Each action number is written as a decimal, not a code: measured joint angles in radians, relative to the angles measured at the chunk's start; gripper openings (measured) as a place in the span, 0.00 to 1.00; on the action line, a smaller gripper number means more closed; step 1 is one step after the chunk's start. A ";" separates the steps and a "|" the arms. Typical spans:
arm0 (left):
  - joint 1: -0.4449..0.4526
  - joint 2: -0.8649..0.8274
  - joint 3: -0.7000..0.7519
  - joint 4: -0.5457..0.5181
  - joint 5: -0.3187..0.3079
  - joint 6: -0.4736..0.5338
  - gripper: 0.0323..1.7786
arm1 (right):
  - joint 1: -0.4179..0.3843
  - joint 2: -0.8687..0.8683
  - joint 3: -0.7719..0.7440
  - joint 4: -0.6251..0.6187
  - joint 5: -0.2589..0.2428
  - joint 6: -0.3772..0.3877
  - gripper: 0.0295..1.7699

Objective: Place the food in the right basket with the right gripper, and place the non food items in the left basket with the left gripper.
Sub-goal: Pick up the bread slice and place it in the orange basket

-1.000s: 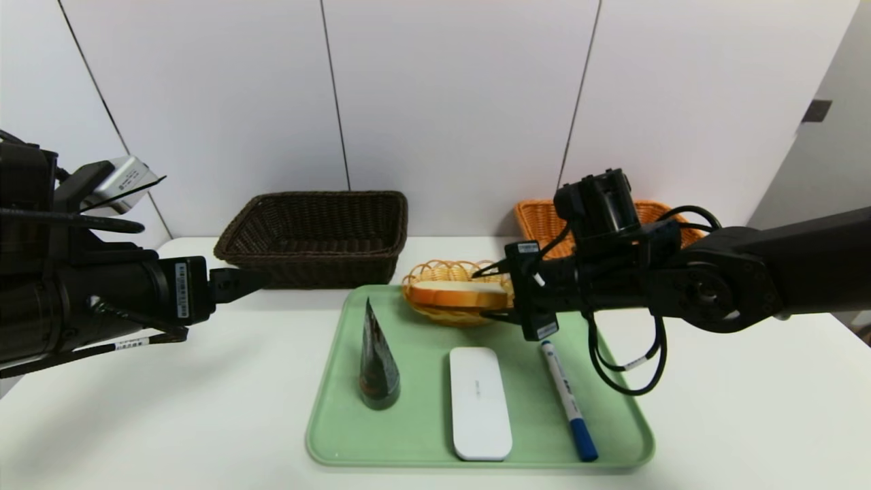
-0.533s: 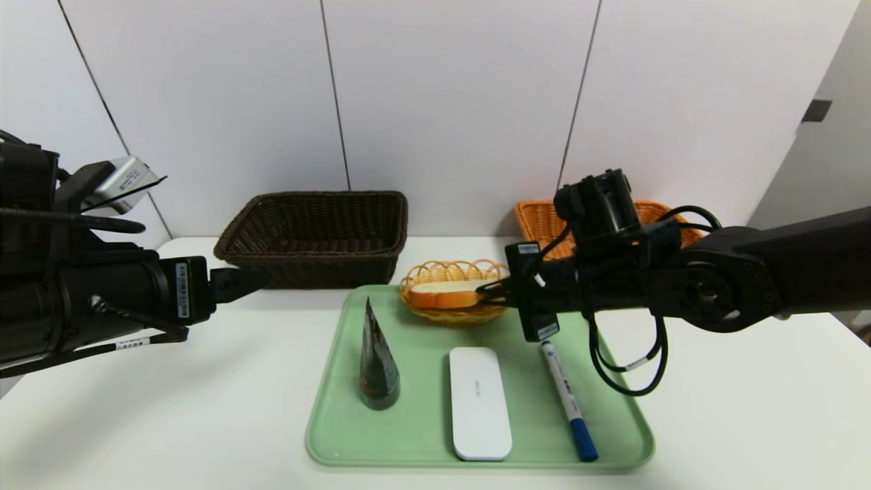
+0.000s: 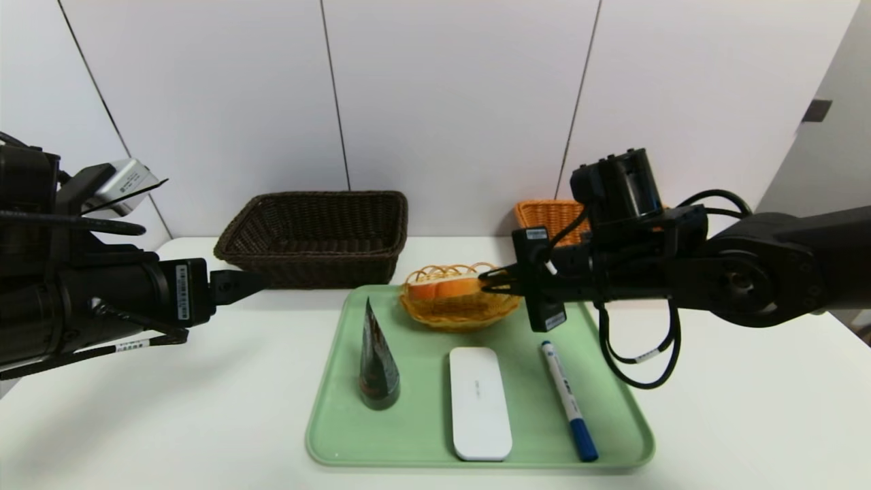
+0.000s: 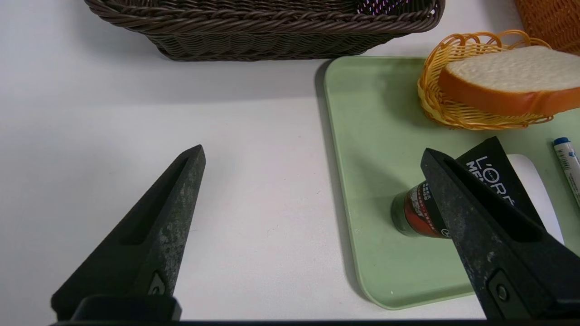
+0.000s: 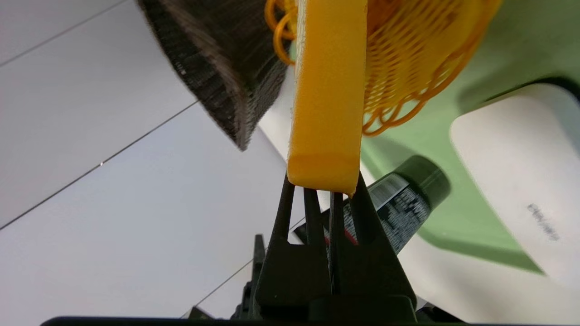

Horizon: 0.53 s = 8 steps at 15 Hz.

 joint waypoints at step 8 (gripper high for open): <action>0.000 -0.005 -0.002 0.000 0.001 0.005 0.95 | 0.000 -0.205 -0.040 0.103 0.004 -0.069 0.03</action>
